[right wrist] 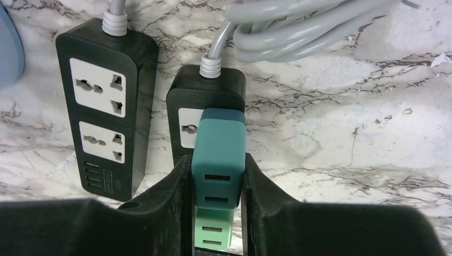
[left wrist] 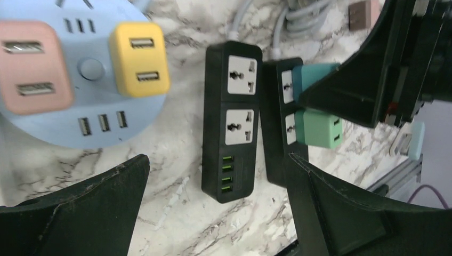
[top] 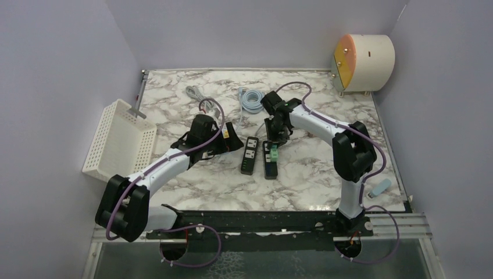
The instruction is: Pull the plug off the socket
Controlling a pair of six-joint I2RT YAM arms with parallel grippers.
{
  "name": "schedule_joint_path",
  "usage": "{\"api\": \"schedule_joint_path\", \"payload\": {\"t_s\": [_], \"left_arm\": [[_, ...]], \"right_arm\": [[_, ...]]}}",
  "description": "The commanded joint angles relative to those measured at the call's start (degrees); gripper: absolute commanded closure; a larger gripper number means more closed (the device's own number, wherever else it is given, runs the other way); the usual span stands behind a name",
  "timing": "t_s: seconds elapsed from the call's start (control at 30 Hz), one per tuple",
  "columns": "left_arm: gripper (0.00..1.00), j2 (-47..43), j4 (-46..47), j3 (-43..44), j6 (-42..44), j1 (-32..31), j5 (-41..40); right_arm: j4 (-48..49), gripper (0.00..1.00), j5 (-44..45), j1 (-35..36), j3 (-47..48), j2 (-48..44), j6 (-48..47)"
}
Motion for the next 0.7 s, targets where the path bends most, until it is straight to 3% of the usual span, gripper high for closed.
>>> {"api": "schedule_joint_path", "payload": {"t_s": [0.0,0.23,0.67], "left_arm": [[0.01,-1.89,9.13,-3.06,-2.8,-2.64,4.5],[0.01,3.11,21.74,-3.61,-6.31,-5.63,11.06],[0.02,7.48,27.47,-2.09,-6.84,-10.07,14.36]], "right_arm": [[0.19,0.99,3.54,0.42,1.41,-0.55,-0.58],[7.54,0.99,-0.45,0.37,3.96,-8.57,-1.16],[13.65,0.99,-6.09,0.29,4.48,-15.87,1.45]]}}
